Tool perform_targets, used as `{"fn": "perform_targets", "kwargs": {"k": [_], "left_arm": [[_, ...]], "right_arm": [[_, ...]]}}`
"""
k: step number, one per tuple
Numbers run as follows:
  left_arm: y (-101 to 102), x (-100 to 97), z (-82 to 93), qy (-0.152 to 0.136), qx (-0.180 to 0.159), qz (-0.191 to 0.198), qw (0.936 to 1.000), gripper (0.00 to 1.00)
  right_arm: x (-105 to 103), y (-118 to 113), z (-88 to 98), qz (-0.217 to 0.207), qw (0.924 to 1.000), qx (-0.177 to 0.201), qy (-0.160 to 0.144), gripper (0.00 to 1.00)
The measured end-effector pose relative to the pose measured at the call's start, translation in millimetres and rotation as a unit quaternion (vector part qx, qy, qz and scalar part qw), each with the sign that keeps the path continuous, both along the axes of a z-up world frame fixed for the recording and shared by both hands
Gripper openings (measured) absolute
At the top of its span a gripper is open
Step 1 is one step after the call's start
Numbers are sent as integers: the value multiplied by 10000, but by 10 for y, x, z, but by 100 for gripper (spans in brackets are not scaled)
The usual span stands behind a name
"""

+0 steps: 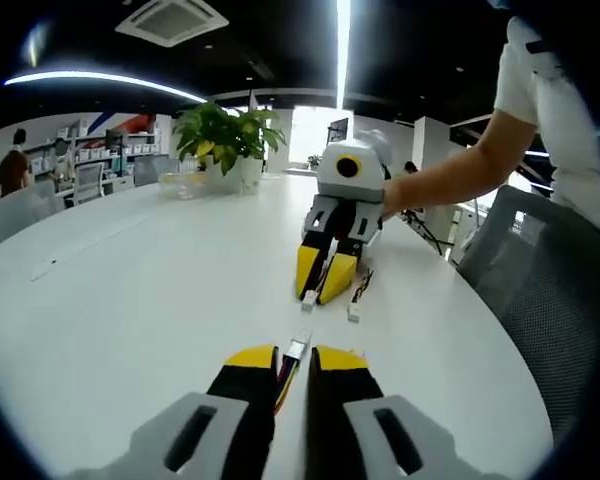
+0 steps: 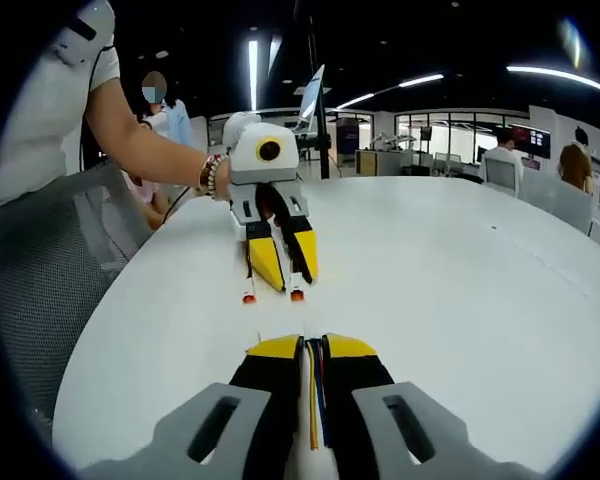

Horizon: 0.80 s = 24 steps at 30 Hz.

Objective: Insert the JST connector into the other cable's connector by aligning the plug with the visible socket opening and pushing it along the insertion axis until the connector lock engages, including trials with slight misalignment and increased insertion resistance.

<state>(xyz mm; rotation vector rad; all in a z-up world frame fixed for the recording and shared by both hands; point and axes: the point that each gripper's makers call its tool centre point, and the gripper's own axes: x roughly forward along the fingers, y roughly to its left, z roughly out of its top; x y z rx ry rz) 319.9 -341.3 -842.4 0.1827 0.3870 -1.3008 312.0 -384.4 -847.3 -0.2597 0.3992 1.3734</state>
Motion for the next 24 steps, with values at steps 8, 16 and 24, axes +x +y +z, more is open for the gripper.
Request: {"fn": "perform_targets", "kwargs": {"k": [8,16,24], "left_arm": [[4,17,-6,4,10,5,10000,3],[-3,30,-8,-3,5,6,10000,3],[-16,22,-6,15,1,-20,10000,0]], "right_arm": [[4,4,-1,6,10000,27,12,5],[-2,14,0,6,10000,58,46,5],[-17,30,2,31,10000,76,57,5]]}}
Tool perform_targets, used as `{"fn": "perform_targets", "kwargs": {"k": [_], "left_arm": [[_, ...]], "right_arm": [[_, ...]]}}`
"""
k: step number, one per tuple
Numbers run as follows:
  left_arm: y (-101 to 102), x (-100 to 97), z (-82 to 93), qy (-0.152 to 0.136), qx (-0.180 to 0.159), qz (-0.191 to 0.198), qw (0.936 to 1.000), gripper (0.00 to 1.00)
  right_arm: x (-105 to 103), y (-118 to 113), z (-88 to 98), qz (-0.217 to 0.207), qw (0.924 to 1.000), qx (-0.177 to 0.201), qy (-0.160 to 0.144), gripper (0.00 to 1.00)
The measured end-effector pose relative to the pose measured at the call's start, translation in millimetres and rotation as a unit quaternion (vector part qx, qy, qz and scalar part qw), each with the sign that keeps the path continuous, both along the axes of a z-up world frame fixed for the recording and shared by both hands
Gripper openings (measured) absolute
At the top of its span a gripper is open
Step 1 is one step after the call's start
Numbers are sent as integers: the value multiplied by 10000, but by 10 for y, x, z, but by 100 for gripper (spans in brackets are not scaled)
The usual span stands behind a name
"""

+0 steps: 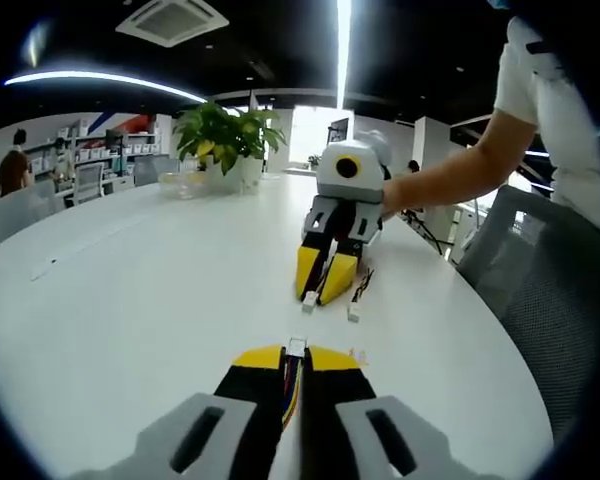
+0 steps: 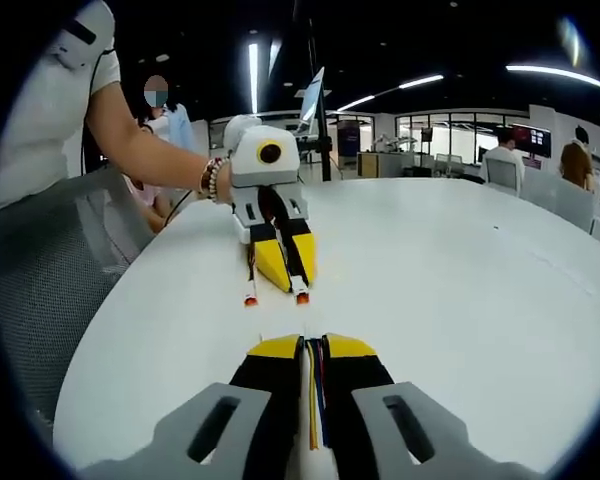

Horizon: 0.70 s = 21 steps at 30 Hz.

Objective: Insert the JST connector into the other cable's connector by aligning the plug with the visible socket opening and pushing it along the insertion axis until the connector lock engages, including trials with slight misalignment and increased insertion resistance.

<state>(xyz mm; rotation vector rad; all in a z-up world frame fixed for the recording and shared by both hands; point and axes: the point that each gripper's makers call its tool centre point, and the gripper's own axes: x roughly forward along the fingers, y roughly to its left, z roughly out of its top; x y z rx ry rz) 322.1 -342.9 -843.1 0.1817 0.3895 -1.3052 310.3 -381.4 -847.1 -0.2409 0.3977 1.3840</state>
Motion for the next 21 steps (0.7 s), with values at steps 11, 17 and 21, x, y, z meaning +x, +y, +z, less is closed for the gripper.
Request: {"fn": "perform_targets", "kwargs": {"k": [11,17,21], "left_arm": [[14,-11,4,-38,30,-27,10000,0],[24,-11,90,-131,-6,-26,9999,0],[34,-30,103,-221,117,-76,9997,0]], "right_arm": [[9,14,7,-19,10000,3,-3,4],[3,48,67,5,10000,60,-32,4],[14,64,138,-2,9999,110,-76,4]]}}
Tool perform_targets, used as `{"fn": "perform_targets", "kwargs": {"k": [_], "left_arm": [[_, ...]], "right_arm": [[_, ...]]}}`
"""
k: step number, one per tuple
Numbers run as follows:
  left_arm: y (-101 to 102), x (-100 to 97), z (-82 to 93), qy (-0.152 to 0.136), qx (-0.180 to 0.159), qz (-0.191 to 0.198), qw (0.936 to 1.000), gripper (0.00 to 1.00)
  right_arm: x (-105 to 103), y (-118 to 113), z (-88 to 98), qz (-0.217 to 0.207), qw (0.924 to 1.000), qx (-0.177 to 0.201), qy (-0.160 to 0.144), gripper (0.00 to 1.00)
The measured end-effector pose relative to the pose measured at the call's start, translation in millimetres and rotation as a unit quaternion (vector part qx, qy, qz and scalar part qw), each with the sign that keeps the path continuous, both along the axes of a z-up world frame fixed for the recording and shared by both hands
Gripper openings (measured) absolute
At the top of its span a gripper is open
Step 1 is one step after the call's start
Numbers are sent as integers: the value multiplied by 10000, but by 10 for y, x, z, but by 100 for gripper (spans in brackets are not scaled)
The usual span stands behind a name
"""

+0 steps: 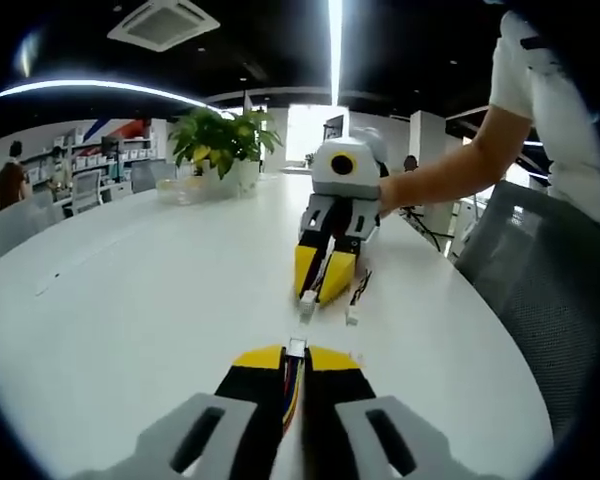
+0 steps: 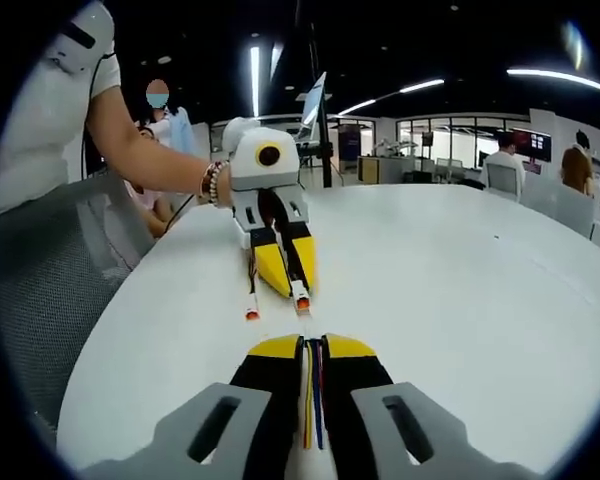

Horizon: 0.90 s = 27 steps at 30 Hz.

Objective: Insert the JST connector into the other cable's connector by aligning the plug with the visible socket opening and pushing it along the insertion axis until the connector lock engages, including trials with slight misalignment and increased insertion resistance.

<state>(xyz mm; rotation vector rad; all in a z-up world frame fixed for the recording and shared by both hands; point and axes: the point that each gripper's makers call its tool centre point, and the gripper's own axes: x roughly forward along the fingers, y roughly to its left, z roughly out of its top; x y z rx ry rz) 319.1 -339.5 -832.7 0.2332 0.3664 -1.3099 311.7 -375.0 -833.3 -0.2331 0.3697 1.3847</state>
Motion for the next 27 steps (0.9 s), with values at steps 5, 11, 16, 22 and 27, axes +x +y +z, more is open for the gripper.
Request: {"fn": "perform_targets", "kwargs": {"k": [5,11,16,22,27], "left_arm": [[-8,-18,63,-88,12,-26,10000,0],[-15,-43,90,-149,93,-95,9998,0],[-17,-39,127,-207,84,-88,9997,0],[-21,-35,158,-238,71,-95,9996,0],[-33,-40,167,-260,92,-119,9995,0]], "right_arm": [[-11,16,54,68,9999,-22,-80,4],[-30,44,118,128,9998,-28,-170,4],[-21,50,145,145,9996,-55,-222,4],[-33,66,156,214,9993,-109,-293,4],[-36,95,172,266,9990,-137,-333,4]]}}
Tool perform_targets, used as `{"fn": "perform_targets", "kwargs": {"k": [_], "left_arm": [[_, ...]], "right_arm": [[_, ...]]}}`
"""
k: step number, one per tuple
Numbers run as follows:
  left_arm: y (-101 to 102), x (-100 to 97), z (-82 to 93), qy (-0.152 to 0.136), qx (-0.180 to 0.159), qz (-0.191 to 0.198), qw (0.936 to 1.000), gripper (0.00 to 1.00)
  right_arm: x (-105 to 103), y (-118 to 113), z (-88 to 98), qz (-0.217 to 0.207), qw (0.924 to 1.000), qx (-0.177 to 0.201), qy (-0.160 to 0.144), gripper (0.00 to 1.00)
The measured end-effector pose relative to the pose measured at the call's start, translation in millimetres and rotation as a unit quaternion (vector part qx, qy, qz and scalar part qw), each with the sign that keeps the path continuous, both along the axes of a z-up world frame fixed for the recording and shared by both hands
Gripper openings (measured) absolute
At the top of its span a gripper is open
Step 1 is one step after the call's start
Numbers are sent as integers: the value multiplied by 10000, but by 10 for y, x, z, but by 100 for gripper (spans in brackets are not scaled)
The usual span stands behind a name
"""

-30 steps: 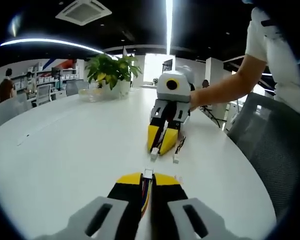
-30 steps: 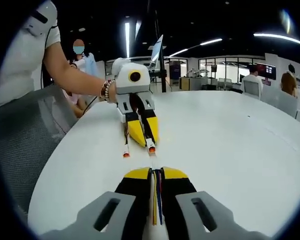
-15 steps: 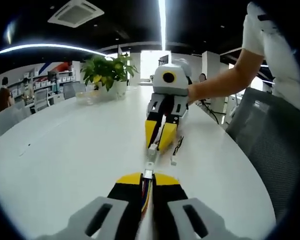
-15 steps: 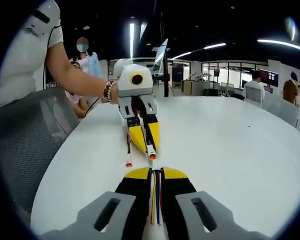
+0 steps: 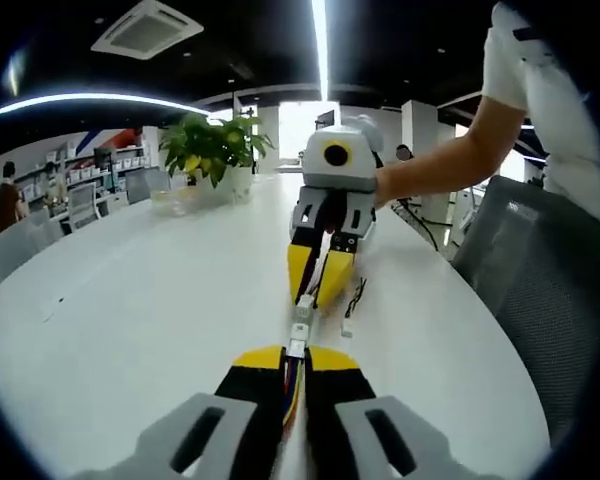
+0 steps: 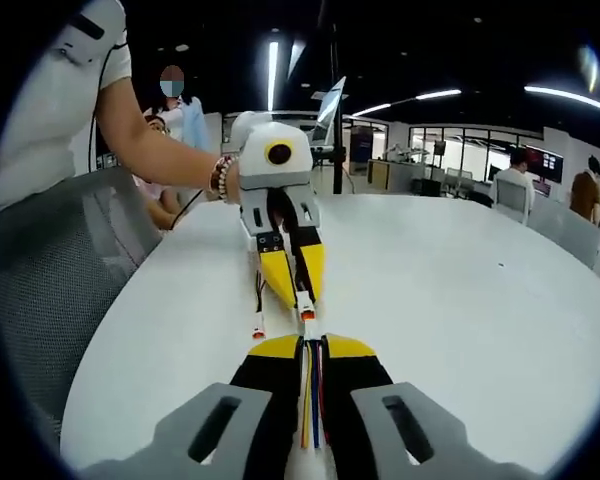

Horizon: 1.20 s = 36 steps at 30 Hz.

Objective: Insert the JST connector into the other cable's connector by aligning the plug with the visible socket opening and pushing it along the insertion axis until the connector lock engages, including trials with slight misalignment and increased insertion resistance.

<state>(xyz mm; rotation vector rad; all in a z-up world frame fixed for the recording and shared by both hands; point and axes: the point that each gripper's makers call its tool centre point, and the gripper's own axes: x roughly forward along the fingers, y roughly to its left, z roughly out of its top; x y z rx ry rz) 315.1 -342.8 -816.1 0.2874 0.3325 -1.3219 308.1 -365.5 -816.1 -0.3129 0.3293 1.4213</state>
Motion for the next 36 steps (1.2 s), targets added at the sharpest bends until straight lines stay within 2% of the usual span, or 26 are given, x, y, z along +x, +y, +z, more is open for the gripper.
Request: {"fn": "perform_targets", "kwargs": {"k": [22,36], "left_arm": [[-15,2,13,-76,77,-68,9999,0],[-32,-40,-36,-171,327,-217,9991,0]], "right_arm": [[-21,86,-46,203,9994,-234,-120,4],[-58,90,-78,336,9985,-400,-138,4]]}}
